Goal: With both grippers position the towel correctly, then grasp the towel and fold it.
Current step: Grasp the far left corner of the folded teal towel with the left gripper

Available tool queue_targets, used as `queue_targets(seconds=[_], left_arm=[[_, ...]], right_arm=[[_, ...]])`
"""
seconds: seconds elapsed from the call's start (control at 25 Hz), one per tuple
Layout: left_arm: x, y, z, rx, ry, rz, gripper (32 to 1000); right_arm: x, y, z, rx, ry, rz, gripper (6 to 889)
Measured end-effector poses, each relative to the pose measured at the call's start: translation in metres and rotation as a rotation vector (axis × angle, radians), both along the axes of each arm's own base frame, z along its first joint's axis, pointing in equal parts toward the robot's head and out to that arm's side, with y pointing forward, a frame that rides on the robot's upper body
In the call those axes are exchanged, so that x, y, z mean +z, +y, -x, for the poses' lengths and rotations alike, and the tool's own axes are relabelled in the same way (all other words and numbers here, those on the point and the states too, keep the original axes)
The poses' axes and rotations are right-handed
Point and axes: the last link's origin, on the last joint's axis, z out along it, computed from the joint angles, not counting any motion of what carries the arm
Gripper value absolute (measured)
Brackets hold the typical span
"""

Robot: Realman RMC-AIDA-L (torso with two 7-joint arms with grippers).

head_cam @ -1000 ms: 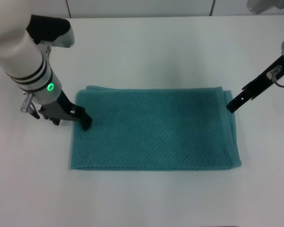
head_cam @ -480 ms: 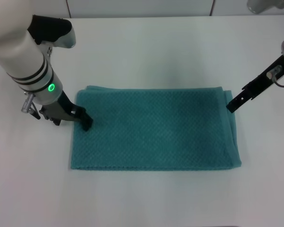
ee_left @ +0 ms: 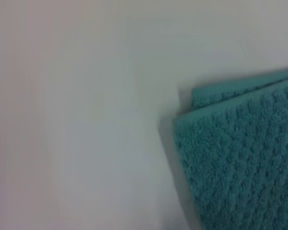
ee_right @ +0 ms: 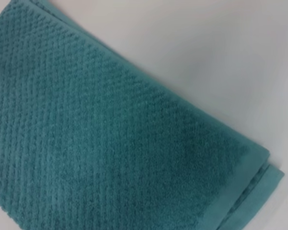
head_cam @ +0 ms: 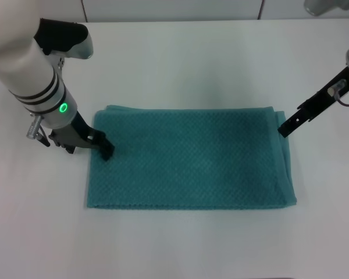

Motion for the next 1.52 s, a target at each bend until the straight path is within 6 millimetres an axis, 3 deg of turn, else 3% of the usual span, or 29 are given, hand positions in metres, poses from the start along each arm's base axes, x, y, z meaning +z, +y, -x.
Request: queue_targets(seconds=[1.52], left_arm=[[-0.0025,-0.0012,-0.0024,0.006,-0.010,0.008,877]], right_arm=[[-0.0005,0.0004,-0.0008,0.005,-0.005,-0.002,853]])
